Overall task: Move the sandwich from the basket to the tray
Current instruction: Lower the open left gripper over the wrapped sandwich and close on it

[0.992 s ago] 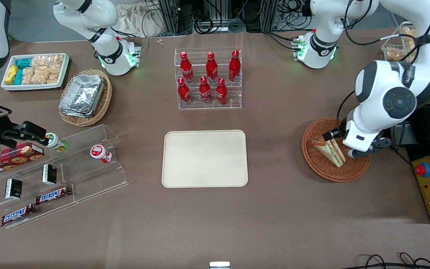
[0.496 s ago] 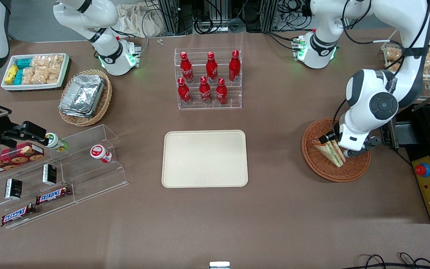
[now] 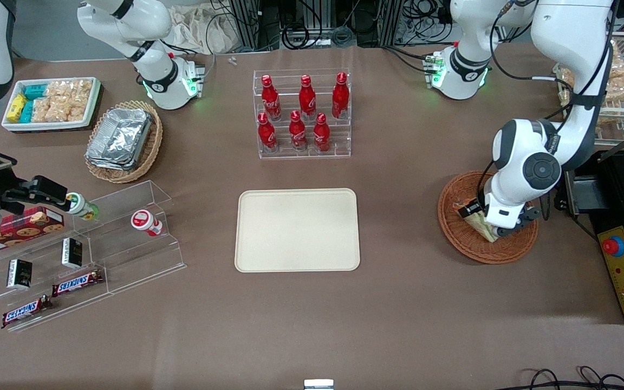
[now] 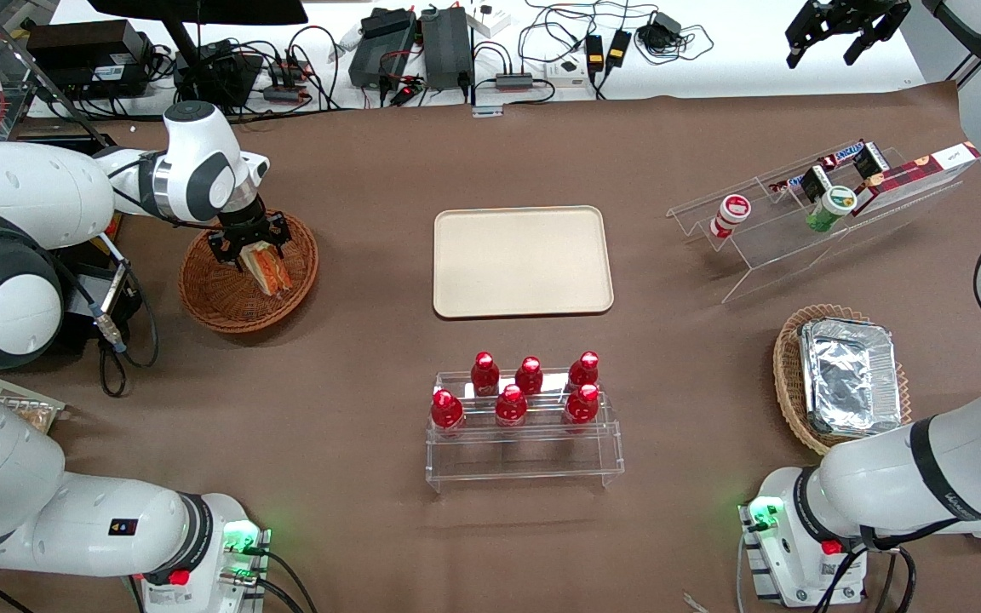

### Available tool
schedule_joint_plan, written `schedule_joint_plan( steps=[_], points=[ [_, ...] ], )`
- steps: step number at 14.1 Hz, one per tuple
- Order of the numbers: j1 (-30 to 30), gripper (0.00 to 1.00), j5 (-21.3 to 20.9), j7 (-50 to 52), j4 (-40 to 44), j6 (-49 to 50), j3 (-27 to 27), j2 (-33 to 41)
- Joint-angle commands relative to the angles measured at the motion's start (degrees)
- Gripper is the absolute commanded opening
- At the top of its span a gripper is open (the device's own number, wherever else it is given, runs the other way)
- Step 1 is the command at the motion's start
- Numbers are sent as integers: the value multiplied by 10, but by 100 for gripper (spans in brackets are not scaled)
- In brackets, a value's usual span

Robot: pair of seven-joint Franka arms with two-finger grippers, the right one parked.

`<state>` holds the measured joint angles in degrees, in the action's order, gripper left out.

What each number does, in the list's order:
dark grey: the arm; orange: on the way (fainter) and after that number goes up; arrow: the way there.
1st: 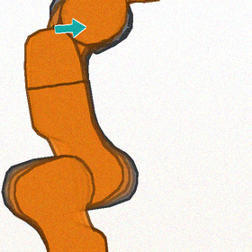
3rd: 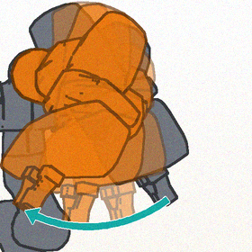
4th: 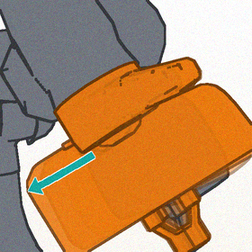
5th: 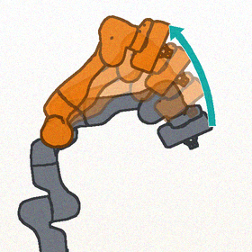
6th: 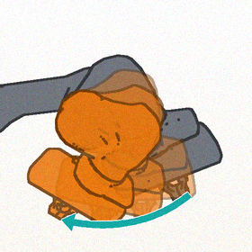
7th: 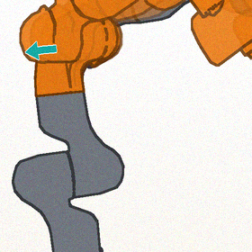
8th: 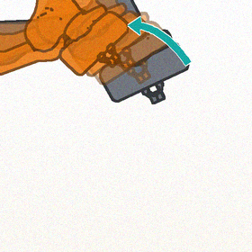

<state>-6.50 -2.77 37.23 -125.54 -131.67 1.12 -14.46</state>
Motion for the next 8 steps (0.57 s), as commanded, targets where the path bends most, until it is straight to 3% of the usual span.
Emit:
schedule_joint_plan(
  steps=[1, 4, 8],
  points=[
    [-1, 39, -6, 13, 19, 0, -1, -11],
    [-1, 0, -6, 14, 56, 70, -1, -2],
    [-8, 0, 6, 21, 189, 268, 6, 8]
  ],
)
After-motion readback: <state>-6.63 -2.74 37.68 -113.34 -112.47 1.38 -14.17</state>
